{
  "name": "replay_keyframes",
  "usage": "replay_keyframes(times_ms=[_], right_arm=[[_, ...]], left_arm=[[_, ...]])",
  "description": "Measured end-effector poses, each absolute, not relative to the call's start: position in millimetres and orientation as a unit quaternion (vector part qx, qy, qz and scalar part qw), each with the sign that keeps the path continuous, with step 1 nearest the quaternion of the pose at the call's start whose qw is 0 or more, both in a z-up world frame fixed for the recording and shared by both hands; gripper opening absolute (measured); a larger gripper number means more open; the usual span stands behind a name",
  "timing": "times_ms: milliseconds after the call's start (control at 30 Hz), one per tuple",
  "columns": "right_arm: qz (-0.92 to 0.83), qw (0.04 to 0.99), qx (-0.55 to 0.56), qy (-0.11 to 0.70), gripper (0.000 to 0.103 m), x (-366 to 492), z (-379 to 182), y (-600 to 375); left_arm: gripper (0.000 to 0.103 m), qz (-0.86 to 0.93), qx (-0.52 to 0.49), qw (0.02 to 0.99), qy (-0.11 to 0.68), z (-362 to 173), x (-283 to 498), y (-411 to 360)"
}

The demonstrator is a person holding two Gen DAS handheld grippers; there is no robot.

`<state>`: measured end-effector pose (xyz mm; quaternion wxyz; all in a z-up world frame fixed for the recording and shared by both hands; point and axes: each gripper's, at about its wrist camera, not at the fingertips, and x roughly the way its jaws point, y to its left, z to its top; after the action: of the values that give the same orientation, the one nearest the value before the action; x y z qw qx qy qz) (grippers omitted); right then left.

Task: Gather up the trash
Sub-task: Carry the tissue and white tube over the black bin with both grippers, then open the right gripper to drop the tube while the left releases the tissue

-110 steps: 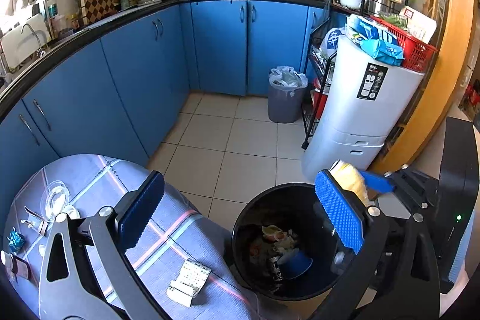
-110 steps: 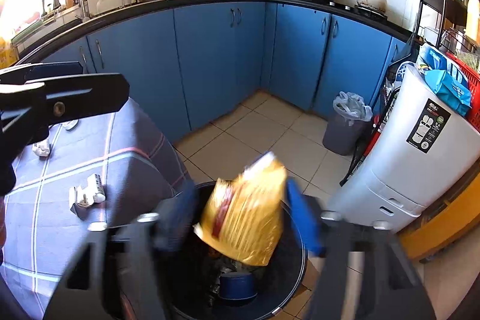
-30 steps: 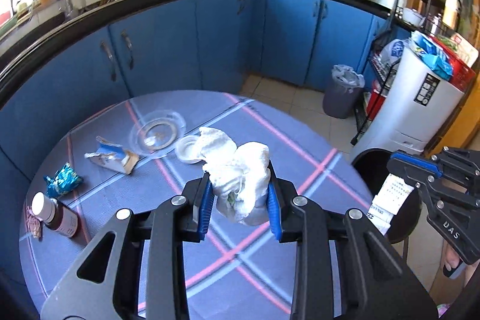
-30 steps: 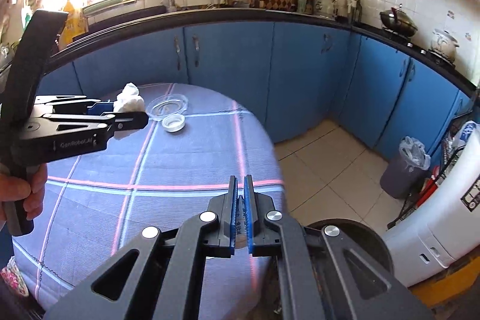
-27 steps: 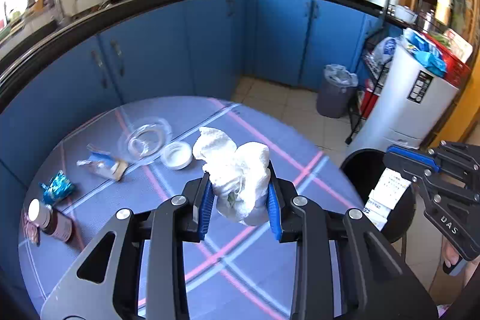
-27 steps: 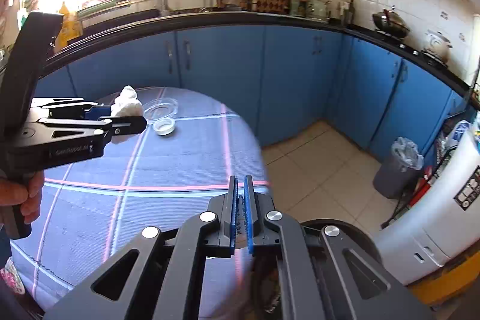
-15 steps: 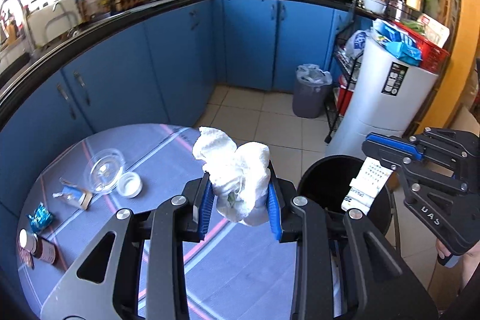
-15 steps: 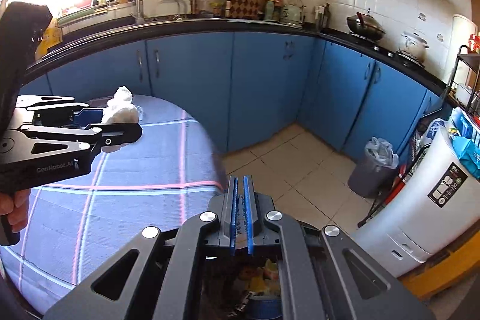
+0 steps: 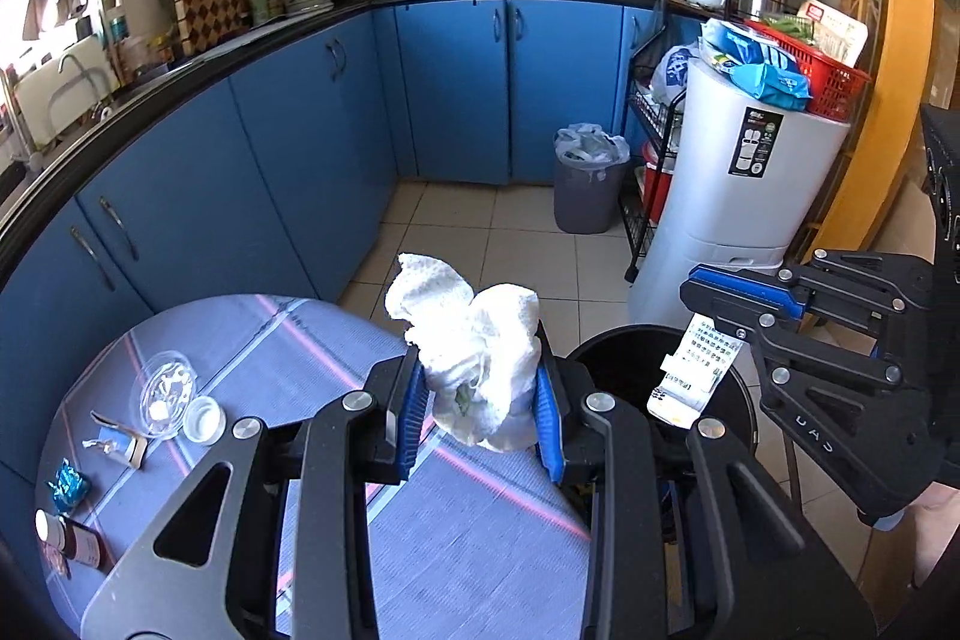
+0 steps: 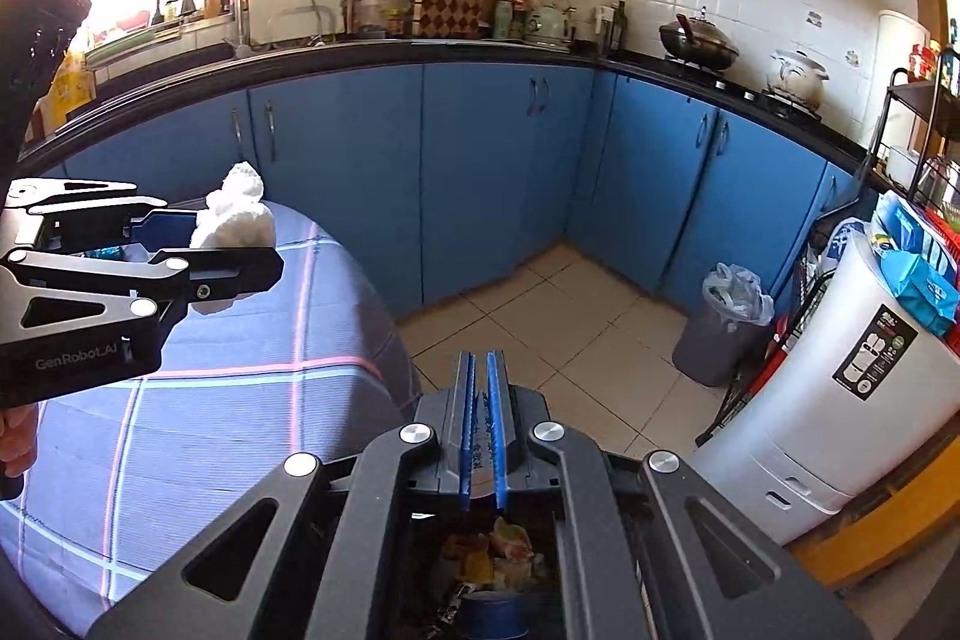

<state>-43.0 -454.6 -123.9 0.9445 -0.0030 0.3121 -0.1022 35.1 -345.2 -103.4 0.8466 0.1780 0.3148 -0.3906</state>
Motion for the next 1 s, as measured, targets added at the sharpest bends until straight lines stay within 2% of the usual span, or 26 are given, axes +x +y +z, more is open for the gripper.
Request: replay_keyframes(times_ms=[500, 700, 767, 800, 833, 1000], right_arm=[[-0.097, 0.944, 0.037, 0.314, 0.008, -42, -129, -482], [-0.130, 0.934, 0.016, 0.332, 0.010, -39, -137, -488], [-0.132, 0.933, 0.012, 0.335, 0.028, -41, -141, -491], [-0.134, 0.932, 0.011, 0.336, 0.070, -42, -142, -493], [-0.135, 0.934, 0.009, 0.331, 0.093, -45, -143, -494], [-0.182, 0.929, -0.008, 0.322, 0.093, -54, -144, -501]], left_arm=[[0.032, -0.408, 0.194, 0.835, 0.315, -104, 30, -378], [0.034, -0.412, 0.188, 0.832, 0.320, -105, 30, -386], [0.034, -0.414, 0.186, 0.831, 0.323, -105, 31, -387], [0.034, -0.414, 0.182, 0.830, 0.325, -106, 32, -388], [0.034, -0.415, 0.181, 0.830, 0.326, -106, 32, -390], [0.038, -0.426, 0.176, 0.825, 0.328, -104, 30, -401]])
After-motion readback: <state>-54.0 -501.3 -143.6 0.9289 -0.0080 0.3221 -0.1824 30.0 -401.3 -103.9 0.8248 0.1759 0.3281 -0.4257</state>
